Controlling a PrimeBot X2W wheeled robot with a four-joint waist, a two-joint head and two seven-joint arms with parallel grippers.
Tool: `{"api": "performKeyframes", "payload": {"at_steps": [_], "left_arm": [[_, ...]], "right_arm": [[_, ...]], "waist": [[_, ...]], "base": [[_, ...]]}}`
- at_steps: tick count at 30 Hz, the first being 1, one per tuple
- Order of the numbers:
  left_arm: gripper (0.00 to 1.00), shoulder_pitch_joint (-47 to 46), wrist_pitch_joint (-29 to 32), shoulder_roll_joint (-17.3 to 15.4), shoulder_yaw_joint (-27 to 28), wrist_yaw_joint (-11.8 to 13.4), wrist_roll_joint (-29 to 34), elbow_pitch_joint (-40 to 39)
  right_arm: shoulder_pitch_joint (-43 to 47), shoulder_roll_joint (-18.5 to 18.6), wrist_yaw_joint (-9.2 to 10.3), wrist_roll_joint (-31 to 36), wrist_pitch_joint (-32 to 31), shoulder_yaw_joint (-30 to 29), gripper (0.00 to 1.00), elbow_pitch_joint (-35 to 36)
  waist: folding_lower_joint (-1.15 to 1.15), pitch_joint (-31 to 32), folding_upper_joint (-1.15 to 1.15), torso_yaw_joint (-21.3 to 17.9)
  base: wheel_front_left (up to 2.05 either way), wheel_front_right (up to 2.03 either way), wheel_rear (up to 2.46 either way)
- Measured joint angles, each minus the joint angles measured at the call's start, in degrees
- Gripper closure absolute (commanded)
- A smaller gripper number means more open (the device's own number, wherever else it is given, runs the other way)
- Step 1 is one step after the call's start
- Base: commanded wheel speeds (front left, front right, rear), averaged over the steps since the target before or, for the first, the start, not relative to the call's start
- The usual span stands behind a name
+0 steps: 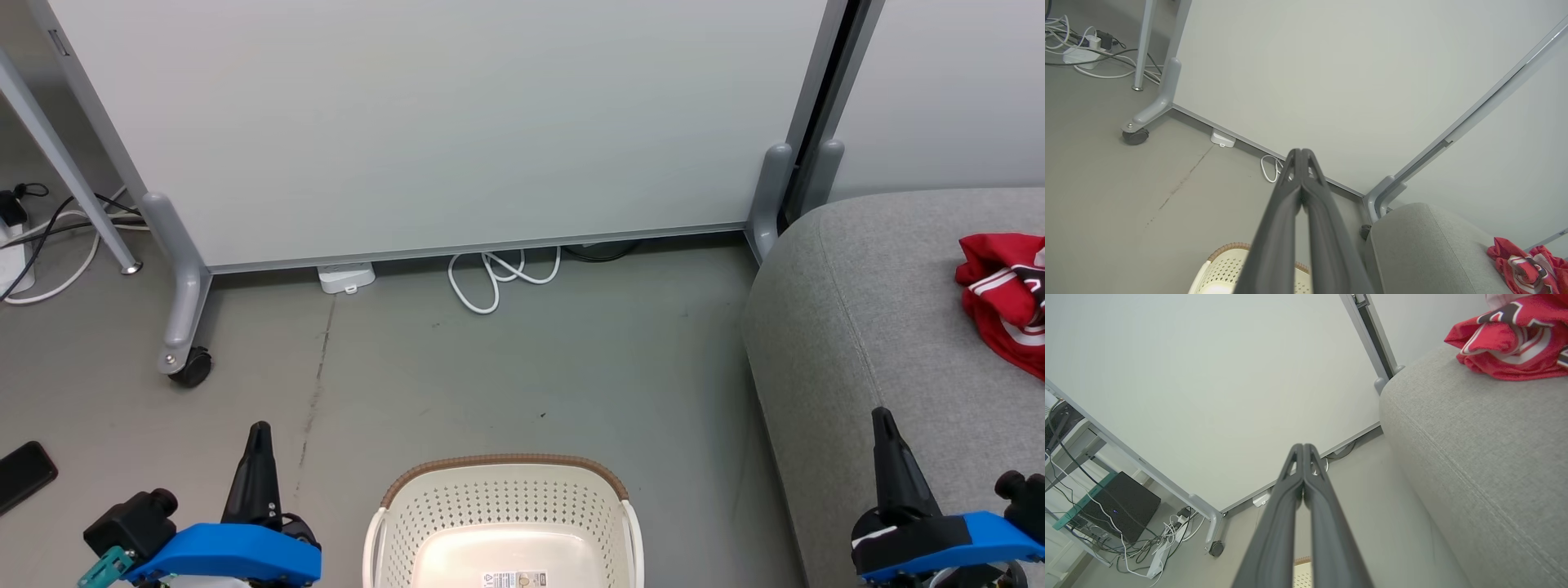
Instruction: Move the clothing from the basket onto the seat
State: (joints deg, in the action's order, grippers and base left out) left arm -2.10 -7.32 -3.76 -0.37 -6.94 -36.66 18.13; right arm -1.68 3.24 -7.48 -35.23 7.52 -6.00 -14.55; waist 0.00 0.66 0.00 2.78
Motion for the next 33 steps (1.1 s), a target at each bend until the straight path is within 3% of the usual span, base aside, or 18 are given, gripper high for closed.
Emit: {"api": "performKeyframes", "payload": {"at_steps": [33], "left_arm": [[1.0, -1.6, 6.1, 0.4, 3.1, -0.2, -24.4, -1.7]], "right_arm": [[-1.8, -0.1, 0.01, -25.0, -6.1, -0.2, 1.0, 0.2]], "waist": [[0.0, -0.3, 0.0, -0.9]], "base": [[0.0, 0.0, 0.0]]}}
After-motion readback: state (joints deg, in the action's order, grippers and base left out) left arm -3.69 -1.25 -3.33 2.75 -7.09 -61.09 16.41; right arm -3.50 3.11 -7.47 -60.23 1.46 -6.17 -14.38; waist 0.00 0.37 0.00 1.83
